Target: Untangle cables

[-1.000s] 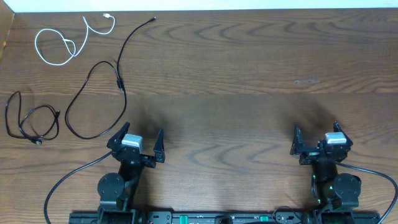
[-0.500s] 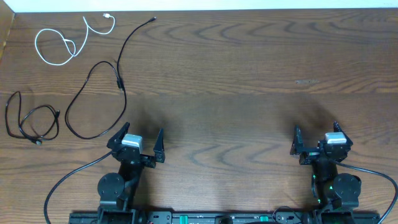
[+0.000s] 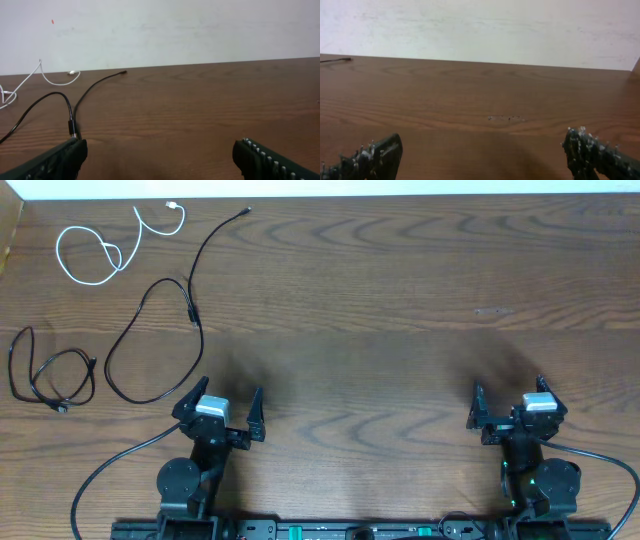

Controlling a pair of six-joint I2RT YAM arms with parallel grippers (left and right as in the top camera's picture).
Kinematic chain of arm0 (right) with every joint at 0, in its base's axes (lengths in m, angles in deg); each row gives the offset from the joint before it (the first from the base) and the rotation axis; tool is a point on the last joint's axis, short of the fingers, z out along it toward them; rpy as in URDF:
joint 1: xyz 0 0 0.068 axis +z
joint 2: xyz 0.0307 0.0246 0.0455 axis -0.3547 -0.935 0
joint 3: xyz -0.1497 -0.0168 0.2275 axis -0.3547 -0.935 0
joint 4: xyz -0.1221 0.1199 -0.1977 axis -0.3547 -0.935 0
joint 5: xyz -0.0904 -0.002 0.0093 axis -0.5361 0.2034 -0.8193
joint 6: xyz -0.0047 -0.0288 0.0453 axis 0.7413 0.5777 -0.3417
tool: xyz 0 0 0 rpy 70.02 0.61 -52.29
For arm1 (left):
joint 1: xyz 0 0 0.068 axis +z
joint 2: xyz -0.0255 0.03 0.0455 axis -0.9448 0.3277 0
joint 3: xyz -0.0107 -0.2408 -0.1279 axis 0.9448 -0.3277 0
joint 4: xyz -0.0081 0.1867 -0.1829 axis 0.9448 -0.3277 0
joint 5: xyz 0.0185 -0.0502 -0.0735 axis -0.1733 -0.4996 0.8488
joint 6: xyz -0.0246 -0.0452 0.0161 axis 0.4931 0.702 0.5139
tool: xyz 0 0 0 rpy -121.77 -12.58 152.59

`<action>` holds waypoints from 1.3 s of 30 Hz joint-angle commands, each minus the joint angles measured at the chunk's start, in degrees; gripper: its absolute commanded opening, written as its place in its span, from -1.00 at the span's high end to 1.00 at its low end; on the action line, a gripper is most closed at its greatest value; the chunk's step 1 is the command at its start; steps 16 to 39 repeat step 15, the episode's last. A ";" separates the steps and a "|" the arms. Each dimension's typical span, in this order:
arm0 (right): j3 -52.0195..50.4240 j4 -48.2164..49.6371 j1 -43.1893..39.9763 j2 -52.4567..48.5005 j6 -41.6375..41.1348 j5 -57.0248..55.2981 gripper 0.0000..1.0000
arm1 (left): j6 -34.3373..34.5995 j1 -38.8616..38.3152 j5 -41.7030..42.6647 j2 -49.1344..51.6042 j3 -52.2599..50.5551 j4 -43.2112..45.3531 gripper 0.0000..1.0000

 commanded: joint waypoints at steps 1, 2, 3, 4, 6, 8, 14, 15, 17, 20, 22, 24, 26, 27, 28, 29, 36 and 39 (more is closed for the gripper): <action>-0.09 -0.37 0.35 0.42 -0.59 0.04 -0.98 | -0.57 0.31 0.09 -0.37 -0.87 -2.21 -0.96; -0.09 -0.37 0.35 0.42 -0.59 0.04 -0.98 | -0.57 0.31 0.09 -0.37 -0.87 -2.21 -0.96; -0.09 -0.37 0.35 0.42 -0.59 0.04 -0.99 | -0.57 0.31 0.09 -0.37 -0.87 -2.21 -0.96; -0.09 -0.37 0.35 0.42 -0.59 0.04 -0.99 | -0.57 0.31 0.09 -0.37 -0.87 -2.21 -0.96; -0.09 -0.37 0.35 0.42 -0.61 0.04 -0.99 | -0.57 0.31 0.09 -0.37 -0.87 -2.21 -0.96; -0.09 -0.37 0.35 0.42 -0.59 0.04 -0.99 | -0.57 0.31 0.09 -0.37 -0.87 -2.23 -0.96; -0.09 -0.37 0.35 0.42 -0.59 0.04 -0.99 | -0.57 0.31 0.09 -0.37 -0.87 -2.21 -0.96; -0.09 -0.37 0.35 0.42 -0.59 0.04 -0.98 | -0.57 0.31 0.09 -0.37 -0.87 -2.21 -0.96; -0.09 -0.37 0.35 0.42 -0.59 0.04 -0.98 | -0.57 0.31 0.09 -0.37 -0.87 -2.21 -0.96; -0.09 -0.37 0.35 0.42 -0.59 0.04 -0.98 | -0.57 0.31 0.09 -0.37 -0.87 -2.21 -0.96; -0.09 -0.37 0.35 0.42 -0.59 0.04 -0.98 | -0.57 0.31 0.09 -0.37 -0.87 -2.21 -0.96; -0.09 -0.37 0.35 0.42 -0.59 0.04 -0.98 | -0.57 0.31 0.09 -0.37 -0.87 -2.21 -0.96; -0.09 -0.37 0.35 0.42 -0.59 0.04 -0.98 | -0.57 0.31 0.09 -0.37 -0.87 -2.21 -0.96; -0.09 -0.37 0.35 0.42 -0.59 0.04 -0.98 | -0.57 0.31 0.09 -0.37 -0.87 -2.21 -0.96; -0.09 -0.37 0.35 0.42 -0.59 0.04 -0.98 | -0.57 0.31 0.09 -0.37 -0.87 -2.21 -0.96; -0.09 -0.37 0.35 0.42 -0.59 0.04 -0.98 | -0.57 0.31 0.09 -0.37 -0.87 -2.21 -0.96; -0.09 -0.37 0.35 0.42 -0.59 0.04 -0.98 | -0.57 0.31 0.09 -0.37 -0.87 -2.21 -0.96; -0.09 -0.37 0.35 0.42 -0.59 0.04 -0.98 | -0.57 0.31 0.09 -0.37 -0.87 -2.21 -0.96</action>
